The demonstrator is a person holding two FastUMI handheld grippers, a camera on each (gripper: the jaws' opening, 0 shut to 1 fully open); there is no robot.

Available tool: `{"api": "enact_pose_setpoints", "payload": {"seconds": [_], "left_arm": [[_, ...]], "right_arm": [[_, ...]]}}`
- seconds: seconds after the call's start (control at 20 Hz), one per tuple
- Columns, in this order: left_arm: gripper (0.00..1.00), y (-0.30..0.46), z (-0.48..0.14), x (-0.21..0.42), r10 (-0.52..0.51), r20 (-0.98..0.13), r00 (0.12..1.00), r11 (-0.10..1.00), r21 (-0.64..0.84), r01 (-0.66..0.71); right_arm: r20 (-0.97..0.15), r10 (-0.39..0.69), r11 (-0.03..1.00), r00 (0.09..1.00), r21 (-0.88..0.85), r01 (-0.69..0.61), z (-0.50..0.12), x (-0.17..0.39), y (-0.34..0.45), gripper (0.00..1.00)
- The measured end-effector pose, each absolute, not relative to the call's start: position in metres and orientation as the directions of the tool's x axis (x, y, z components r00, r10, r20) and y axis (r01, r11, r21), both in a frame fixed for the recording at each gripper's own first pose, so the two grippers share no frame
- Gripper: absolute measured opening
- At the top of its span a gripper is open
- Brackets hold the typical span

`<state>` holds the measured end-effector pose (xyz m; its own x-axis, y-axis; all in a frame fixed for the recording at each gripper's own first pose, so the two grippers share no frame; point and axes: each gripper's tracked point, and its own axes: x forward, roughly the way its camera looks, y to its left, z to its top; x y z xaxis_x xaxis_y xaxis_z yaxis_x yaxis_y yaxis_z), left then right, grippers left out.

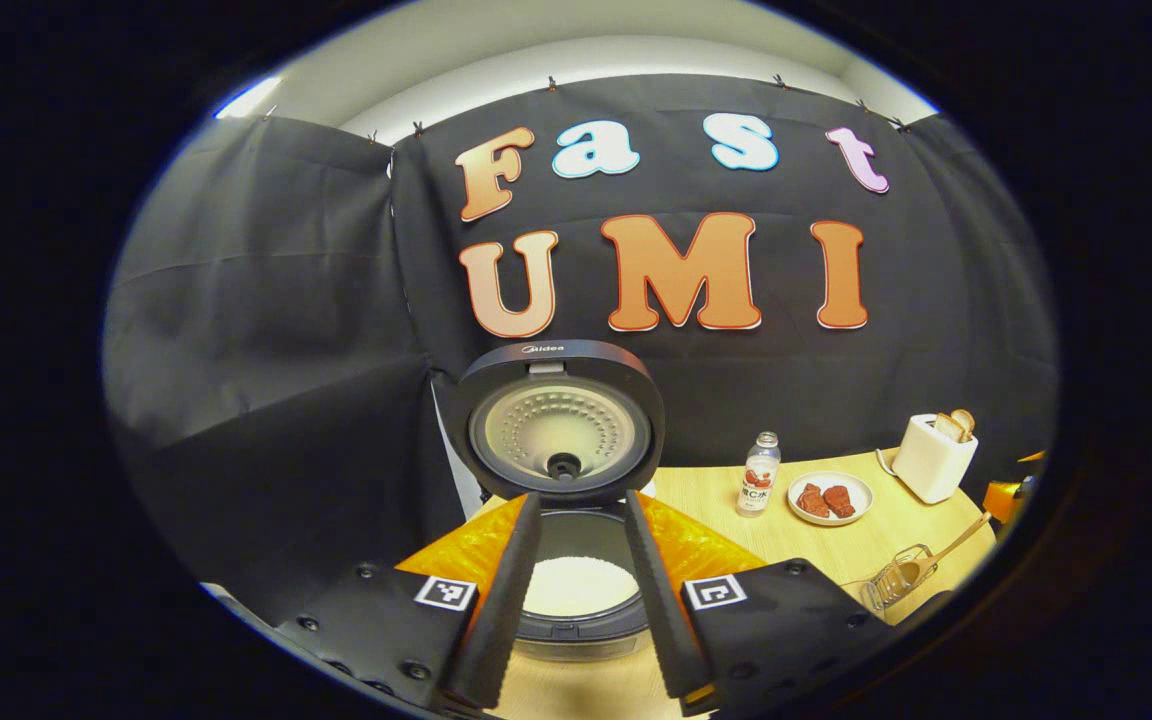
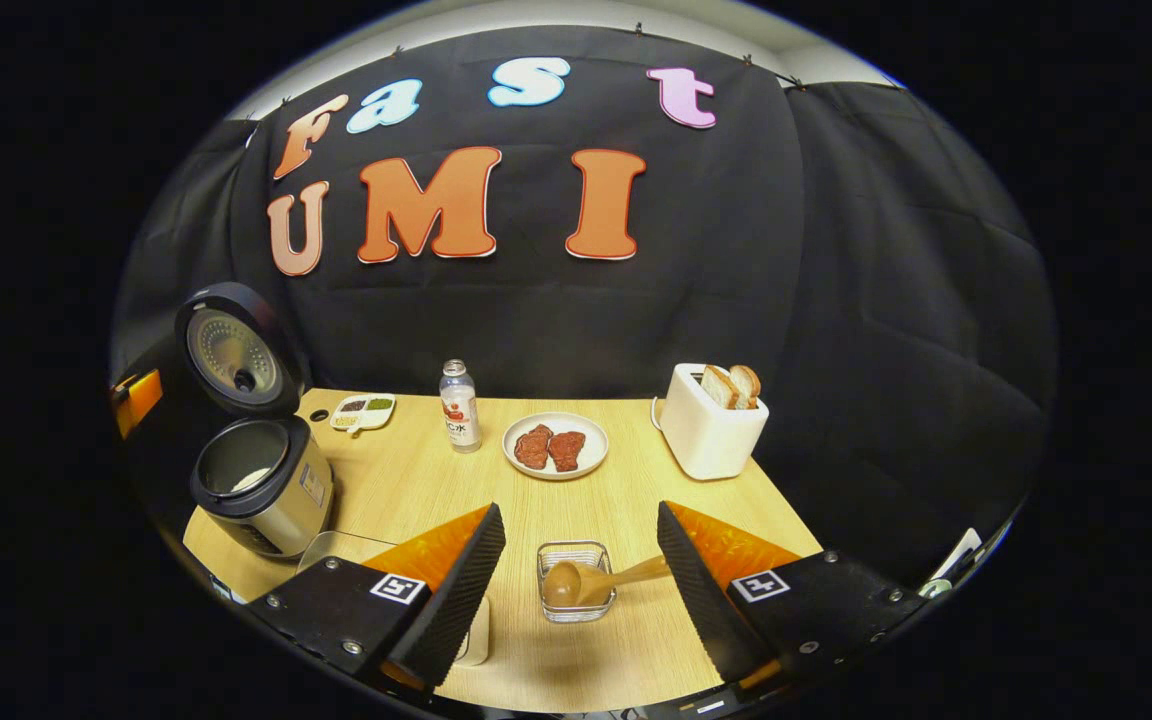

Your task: Close the left gripper, press the button to open the rice cooker; take a wooden spoon from the chopstick holder with the right hand, scoop a spoonful of rice and pour it into the rice cooker, then put the wooden spoon back into the chopstick holder.

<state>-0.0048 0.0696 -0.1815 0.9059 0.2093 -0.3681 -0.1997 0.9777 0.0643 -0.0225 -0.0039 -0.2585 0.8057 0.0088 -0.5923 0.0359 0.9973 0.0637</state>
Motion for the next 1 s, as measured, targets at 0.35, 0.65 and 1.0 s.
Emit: {"api": "enact_pose_setpoints", "payload": {"seconds": [0.35,0.65,1.0], "left_arm": [[0.94,0.055,-0.171,-0.019,0.232,-0.342,0.910,0.972,0.110,-0.206],[0.90,0.038,-0.173,-0.029,0.259,-0.350,0.900,0.964,0.146,-0.221],[0.94,0.027,-0.165,-0.042,0.315,-0.339,0.886,0.944,0.207,-0.256]], "right_arm": [[-0.644,0.023,0.993,0.765,0.104,0.058,-0.296,-0.028,-0.022,0.95],[-0.731,0.028,0.976,0.681,0.168,0.140,-0.344,-0.036,-0.040,0.95],[-0.782,0.127,0.925,0.610,0.315,0.211,-0.398,-0.025,-0.035,0.88]]}}
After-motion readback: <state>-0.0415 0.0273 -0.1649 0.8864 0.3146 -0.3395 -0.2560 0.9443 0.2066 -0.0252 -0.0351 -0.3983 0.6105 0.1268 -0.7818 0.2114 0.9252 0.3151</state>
